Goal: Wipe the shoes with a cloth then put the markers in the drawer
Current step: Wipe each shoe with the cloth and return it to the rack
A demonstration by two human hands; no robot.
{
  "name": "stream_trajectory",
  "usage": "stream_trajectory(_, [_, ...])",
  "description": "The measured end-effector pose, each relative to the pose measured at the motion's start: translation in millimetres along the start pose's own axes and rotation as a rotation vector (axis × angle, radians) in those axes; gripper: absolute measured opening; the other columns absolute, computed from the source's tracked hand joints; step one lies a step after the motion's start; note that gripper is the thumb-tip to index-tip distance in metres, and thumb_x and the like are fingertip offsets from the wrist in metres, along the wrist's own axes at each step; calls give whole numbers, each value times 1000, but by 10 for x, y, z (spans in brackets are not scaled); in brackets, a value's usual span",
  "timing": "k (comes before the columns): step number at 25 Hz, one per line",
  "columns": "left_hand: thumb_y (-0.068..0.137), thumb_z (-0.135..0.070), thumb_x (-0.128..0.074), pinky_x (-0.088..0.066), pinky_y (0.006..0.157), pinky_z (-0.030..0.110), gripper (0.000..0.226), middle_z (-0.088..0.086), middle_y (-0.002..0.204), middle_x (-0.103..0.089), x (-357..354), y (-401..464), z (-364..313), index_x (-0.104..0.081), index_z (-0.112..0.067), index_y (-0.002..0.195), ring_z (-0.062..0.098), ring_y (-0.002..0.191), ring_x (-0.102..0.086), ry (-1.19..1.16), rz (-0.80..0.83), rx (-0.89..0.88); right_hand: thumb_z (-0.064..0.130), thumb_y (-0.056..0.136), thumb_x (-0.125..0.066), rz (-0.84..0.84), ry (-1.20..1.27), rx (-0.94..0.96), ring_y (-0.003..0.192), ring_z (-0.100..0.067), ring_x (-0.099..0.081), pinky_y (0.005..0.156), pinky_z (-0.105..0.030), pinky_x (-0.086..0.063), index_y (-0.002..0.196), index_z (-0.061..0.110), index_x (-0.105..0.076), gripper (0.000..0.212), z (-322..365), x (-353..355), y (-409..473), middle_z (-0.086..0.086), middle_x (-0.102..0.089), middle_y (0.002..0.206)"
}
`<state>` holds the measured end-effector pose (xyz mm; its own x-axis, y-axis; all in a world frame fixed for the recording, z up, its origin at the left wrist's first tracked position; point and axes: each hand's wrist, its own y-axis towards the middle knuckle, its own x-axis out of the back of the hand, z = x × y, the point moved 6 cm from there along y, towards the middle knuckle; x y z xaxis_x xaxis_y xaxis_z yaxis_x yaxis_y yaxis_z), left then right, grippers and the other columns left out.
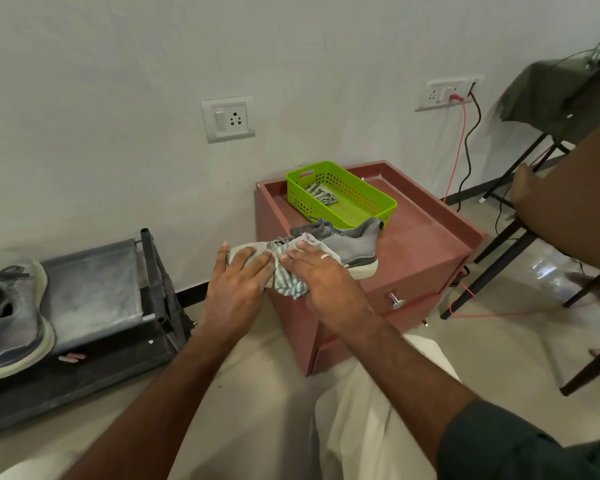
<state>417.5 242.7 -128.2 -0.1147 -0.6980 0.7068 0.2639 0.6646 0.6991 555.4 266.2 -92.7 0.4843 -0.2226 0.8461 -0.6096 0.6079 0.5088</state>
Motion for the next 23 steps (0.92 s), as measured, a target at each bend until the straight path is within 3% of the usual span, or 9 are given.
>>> stream_trajectory(2, [83,-10,-64,-39,109,64,41,8,125,-71,-3,-45,41,-71,-10,124,34,113,-66,4,-3,-15,4,77,-45,30,-33,-77,122,-33,-60,108,-42,-46,122,4,-69,51,-174,10,-8,-14,-68,124])
stream_trajectory(4, [86,-8,-66,-37,111,63,43,8,129,-69,8,-70,46,-68,-10,128,35,116,-64,-2,-27,-31,-1,80,-55,19,-66,-282,129,-31,-55,110,-41,-42,125,10,-68,48,-586,136,-124,-10,-65,130])
stream_trajectory(7, [85,-1,-69,-31,116,60,44,10,131,-68,-1,-56,-19,-68,-8,128,34,121,-62,0,-67,-72,-9,76,-59,-128,-78,-481,129,-32,-55,111,-40,-41,123,11,-69,52,-1006,404,-323,-14,-67,128])
stream_trajectory(11, [88,-1,-65,-30,119,50,33,12,125,-70,7,-30,-56,-71,-5,121,33,121,-64,-15,-96,-72,-4,80,-52,-139,16,-102,127,-31,-55,118,-34,-31,124,1,-66,46,-257,225,-118,-17,-65,130])
stream_trajectory(14, [94,-5,-53,-35,116,47,30,15,121,-72,6,-100,-39,-72,-2,117,34,117,-66,-30,-86,-109,8,78,-35,4,-23,63,119,-33,-62,111,-37,-40,119,-1,-69,54,146,19,-58,-18,-69,121])
stream_trajectory(17, [90,-2,-61,-36,115,46,37,16,128,-69,-38,-146,34,-69,-3,127,33,120,-65,-33,-67,-121,12,82,-43,16,-122,-139,114,-29,-65,106,-39,-47,112,5,-72,42,-334,104,-55,-12,-71,115])
stream_trajectory(20, [89,-4,-64,-36,114,45,38,15,129,-69,-43,-108,17,-69,-4,127,33,120,-64,-47,-64,-126,-7,77,-60,-119,-105,-444,118,-33,-62,104,-42,-48,115,6,-72,42,-829,425,-292,-14,-70,119])
stream_trajectory(23, [87,-5,-64,-37,111,44,36,14,123,-71,-29,-90,39,-72,-5,122,33,115,-67,-47,-59,-83,-11,74,-68,-196,-8,-245,121,-31,-61,110,-42,-42,122,3,-69,49,-526,400,-256,-15,-68,125])
